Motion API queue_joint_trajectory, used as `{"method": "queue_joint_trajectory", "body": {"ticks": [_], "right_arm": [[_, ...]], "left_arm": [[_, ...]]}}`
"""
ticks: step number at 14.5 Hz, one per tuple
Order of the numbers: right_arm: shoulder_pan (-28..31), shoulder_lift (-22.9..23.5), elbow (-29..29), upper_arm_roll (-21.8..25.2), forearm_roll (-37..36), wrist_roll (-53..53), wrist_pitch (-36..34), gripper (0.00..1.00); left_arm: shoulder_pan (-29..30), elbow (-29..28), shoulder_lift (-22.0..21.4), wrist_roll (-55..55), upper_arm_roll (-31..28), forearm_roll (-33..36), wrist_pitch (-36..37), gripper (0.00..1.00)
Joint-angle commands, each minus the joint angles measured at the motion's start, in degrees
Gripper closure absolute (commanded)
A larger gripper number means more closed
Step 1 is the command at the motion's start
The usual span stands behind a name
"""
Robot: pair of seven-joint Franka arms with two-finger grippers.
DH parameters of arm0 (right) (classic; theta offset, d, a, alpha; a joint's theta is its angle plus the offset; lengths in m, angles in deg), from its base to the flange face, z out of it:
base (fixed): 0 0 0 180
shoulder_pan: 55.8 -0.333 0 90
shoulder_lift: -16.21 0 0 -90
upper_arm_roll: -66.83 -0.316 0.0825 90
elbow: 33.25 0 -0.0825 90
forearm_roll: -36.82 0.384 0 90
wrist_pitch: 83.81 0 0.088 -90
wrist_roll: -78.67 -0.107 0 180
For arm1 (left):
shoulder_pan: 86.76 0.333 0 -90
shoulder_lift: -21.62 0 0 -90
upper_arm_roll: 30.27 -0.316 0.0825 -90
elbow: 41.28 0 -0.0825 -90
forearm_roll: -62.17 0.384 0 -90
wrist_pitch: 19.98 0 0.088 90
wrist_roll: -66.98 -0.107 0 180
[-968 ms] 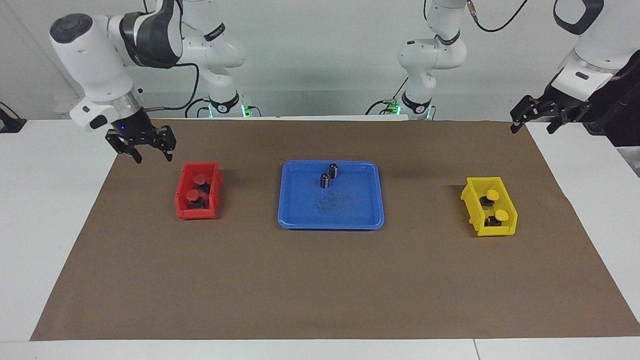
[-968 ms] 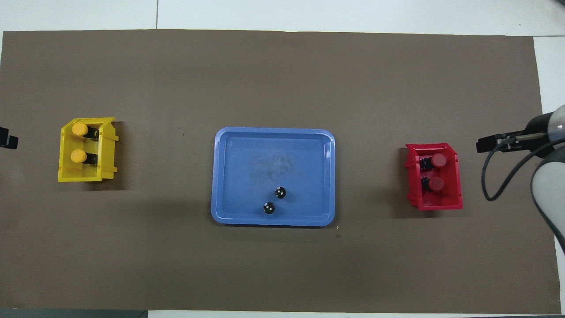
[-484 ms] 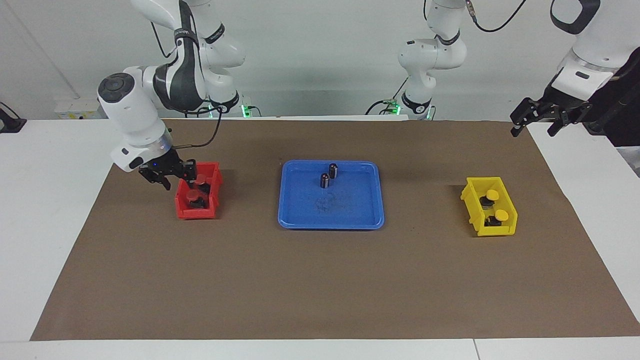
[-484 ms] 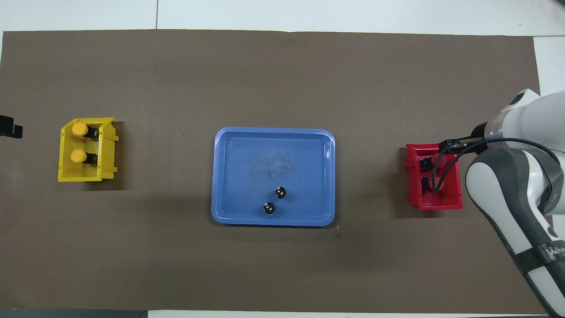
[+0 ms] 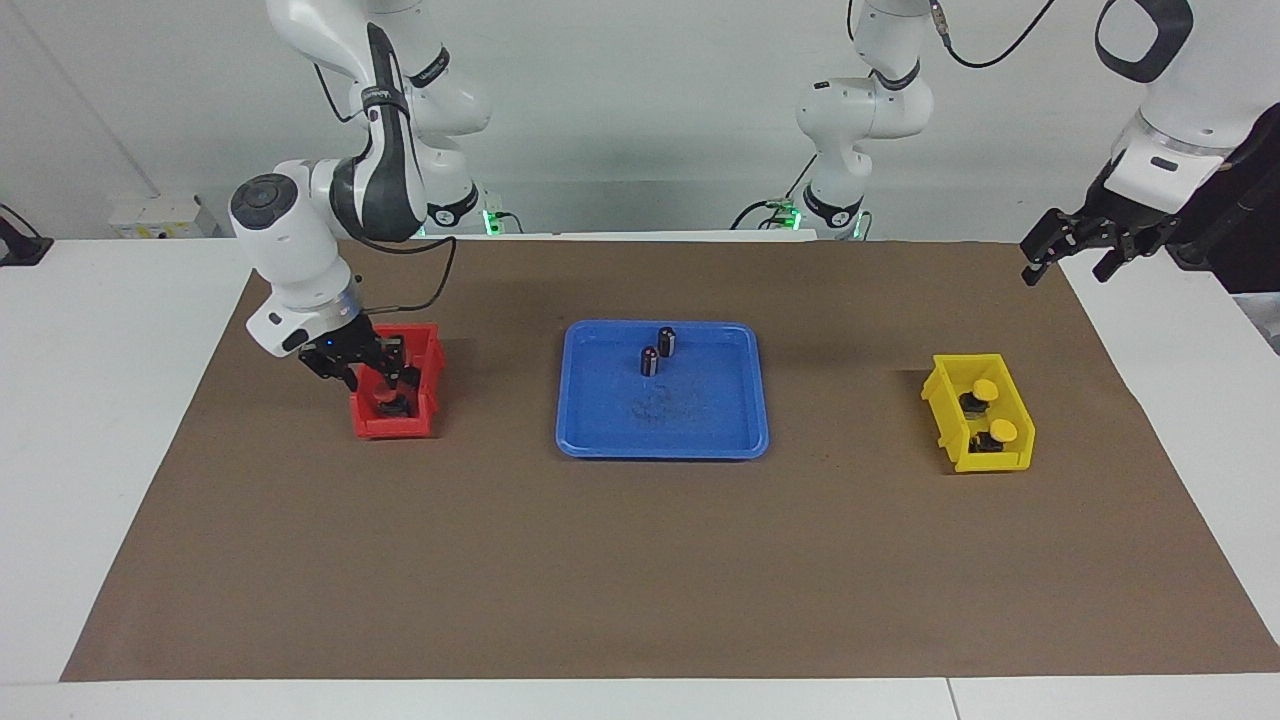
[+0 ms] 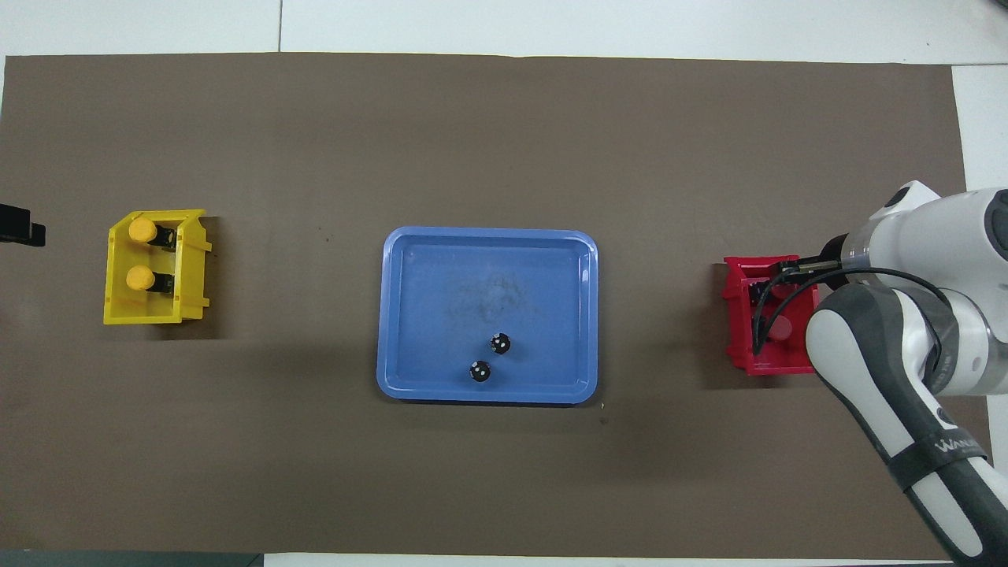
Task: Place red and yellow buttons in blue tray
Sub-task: 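Grasp the red button with the right gripper and lift it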
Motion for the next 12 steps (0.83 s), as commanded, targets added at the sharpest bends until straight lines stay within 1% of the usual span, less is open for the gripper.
{"method": "queue_joint_trajectory", "body": {"ticks": [1,12], "right_arm": [[-0.22,-0.2,2.76,-0.16,-0.96,-1.73,3.72,0.43],[0.22,-0.73,5.93,-0.16,-1.14,-1.73,7.51,0.43]], "left_arm": [[0.0,-2.92,-2.36,0.85,0.34,0.95,-2.51,0.0],[-0.27,-3.01,-2.36,1.02,0.34,0.95,-2.42,0.0]]}}
